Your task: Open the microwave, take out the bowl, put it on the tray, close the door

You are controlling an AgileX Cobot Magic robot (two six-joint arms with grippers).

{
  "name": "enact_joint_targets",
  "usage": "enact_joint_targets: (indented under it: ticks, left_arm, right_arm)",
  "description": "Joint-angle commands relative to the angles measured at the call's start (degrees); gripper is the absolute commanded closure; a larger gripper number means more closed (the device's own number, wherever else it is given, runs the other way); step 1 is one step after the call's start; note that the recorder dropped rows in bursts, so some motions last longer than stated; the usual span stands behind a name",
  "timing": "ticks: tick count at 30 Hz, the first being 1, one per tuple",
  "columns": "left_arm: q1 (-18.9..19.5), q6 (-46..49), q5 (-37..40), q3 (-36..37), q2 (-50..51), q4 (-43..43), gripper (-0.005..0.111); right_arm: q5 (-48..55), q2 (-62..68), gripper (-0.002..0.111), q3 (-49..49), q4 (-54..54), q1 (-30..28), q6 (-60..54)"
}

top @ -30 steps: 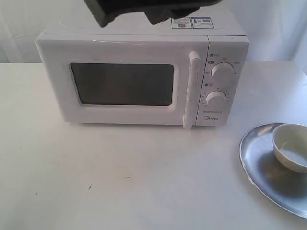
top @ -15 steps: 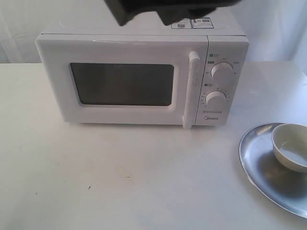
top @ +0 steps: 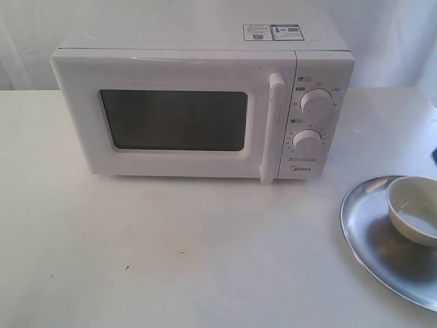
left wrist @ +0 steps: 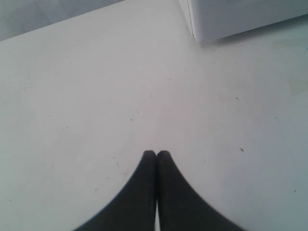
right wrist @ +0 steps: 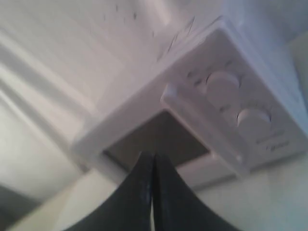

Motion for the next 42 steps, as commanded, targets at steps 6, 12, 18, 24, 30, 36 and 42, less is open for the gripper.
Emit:
enact_joint_targets:
  ticks: [6,12,18,24,30,36,42]
  left_arm:
    - [-0.23,-0.27,-0.01,0.12,-0.19,-0.26,0.107]
    - [-0.23,-0.27,-0.01,0.12,-0.19,-0.26,0.107]
    - [-0.23,-0.27,-0.09,0.12,-0.19,-0.26,0.107]
    - [-0.23,-0.27,0.06,0.12,-0.19,-0.26,0.107]
    - [-0.23,-0.27,0.06,0.12,-0.19,-0.26,0.107]
    - [-0.23,-0.27,0.06,0.12,-0.19,-0.26,0.107]
    - [-0.23,-0.27,0.06,0.12,-0.19,-0.26,0.107]
  right_arm:
    - [-21.63,-6.44,0.108,14.17,-3.02,-0.75,-0.27]
    - [-12.3,-17.02,0.108,14.17,-3.02,-0.75,-9.66]
    - [-12.71,-20.05,0.108,14.17,-3.54,-3.31,-23.75]
    - [-3.29,-20.05,0.108,14.17,-3.29,-10.01,-31.6]
    - [10.92,-20.05,0.108,14.17,-7.97,-15.49,-39.5]
    - [18.83,-20.05,0.108,14.17,-24.37,-17.19,-28.5]
    - [19.51,-20.05,0.108,14.17,-38.93,-17.97,-10.89]
